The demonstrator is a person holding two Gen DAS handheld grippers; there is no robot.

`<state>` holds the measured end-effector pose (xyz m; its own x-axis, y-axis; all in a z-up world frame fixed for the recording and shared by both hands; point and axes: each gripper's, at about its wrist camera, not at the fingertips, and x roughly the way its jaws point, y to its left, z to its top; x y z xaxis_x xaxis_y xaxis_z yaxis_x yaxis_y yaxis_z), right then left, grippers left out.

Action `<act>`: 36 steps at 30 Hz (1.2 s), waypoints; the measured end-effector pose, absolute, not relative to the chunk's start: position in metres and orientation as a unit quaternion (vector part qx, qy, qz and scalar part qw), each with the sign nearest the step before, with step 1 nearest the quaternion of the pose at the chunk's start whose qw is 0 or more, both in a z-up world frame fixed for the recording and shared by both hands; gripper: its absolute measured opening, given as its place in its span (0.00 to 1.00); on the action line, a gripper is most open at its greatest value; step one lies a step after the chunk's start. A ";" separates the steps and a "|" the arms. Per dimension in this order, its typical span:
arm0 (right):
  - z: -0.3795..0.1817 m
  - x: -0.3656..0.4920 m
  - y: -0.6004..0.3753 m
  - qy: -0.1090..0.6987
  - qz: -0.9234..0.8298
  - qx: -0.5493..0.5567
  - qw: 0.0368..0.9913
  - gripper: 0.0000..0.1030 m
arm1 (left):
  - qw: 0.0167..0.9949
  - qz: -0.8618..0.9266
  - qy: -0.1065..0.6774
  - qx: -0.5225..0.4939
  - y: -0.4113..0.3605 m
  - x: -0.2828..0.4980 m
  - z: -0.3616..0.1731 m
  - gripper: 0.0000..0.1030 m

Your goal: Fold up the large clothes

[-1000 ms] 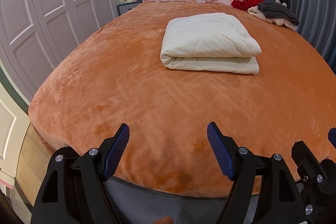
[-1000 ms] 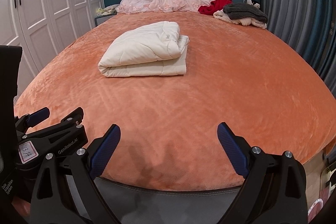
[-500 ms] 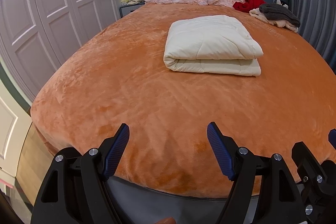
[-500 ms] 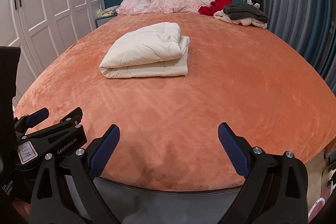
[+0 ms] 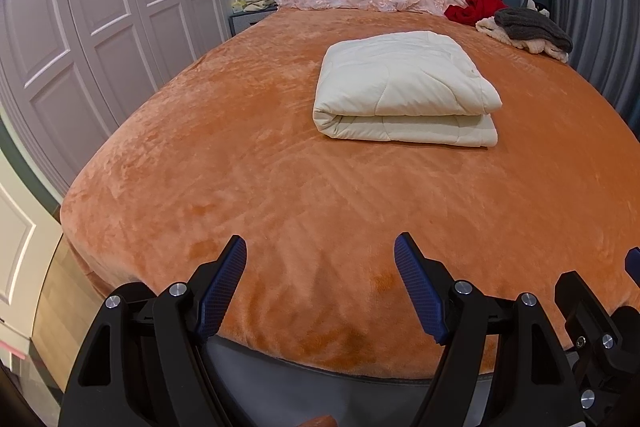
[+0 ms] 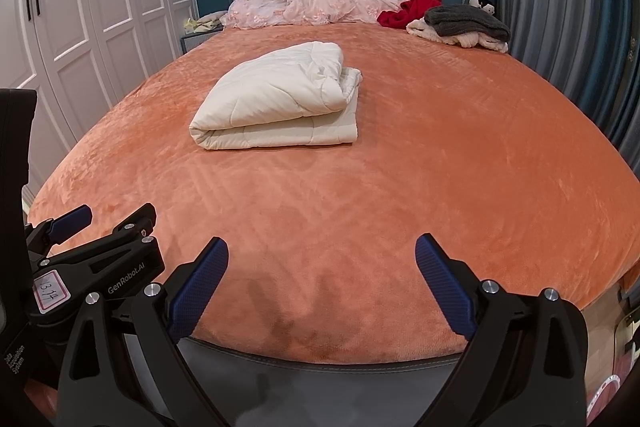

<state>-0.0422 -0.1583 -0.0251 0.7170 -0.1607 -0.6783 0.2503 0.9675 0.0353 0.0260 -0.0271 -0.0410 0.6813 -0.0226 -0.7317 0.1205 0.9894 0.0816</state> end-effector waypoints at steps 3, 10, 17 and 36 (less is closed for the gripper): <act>-0.025 -0.042 -0.159 0.361 -0.111 0.064 0.924 0.90 | 0.915 -0.039 0.396 0.063 -0.027 0.026 -0.040 0.72; -0.025 -0.042 -0.158 0.360 -0.112 0.063 0.924 0.90 | 0.915 -0.037 0.396 0.062 -0.028 0.026 -0.040 0.72; -0.025 -0.042 -0.158 0.359 -0.111 0.063 0.924 0.90 | 0.915 -0.038 0.396 0.063 -0.027 0.026 -0.040 0.72; -0.025 -0.042 -0.159 0.360 -0.112 0.065 0.924 0.90 | 0.919 -0.032 0.388 0.067 -0.029 0.026 -0.035 0.70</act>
